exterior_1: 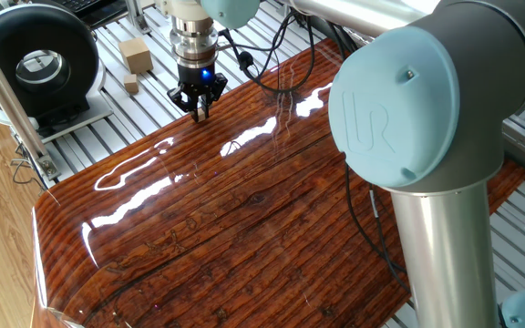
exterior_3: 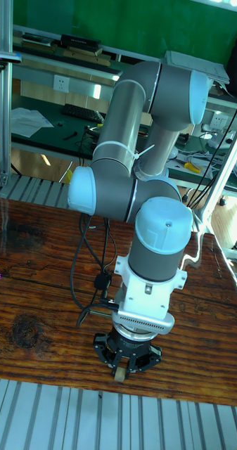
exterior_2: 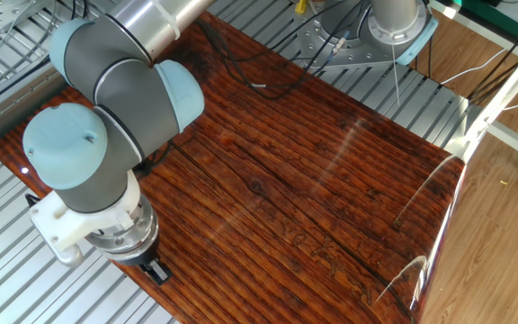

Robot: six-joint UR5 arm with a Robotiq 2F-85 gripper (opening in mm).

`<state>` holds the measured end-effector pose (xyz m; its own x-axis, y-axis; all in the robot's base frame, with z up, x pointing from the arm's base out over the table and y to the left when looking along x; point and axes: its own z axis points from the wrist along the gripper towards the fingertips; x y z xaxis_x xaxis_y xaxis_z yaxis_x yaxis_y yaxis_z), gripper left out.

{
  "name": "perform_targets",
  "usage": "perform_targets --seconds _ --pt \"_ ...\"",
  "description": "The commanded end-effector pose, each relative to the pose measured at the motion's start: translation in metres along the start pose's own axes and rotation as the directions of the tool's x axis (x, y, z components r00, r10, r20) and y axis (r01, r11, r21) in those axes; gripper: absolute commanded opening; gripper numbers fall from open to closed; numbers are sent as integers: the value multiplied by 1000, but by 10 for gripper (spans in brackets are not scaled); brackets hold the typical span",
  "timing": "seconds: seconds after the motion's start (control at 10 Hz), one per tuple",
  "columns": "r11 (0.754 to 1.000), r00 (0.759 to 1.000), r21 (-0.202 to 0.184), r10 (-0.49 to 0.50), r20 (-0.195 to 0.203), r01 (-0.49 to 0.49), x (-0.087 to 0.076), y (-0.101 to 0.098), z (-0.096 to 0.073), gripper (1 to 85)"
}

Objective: Hold a small block with the gripper and sweep it from left to right on the table

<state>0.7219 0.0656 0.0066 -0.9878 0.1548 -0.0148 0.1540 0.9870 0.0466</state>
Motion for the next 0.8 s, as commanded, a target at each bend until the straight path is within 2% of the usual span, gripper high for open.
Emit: perform_targets --seconds 0.0,0.7 --pt "1000 1000 -3 2 0 -2 -1 0 0 10" --pt "1000 1000 -13 -13 0 13 -2 -5 2 10"
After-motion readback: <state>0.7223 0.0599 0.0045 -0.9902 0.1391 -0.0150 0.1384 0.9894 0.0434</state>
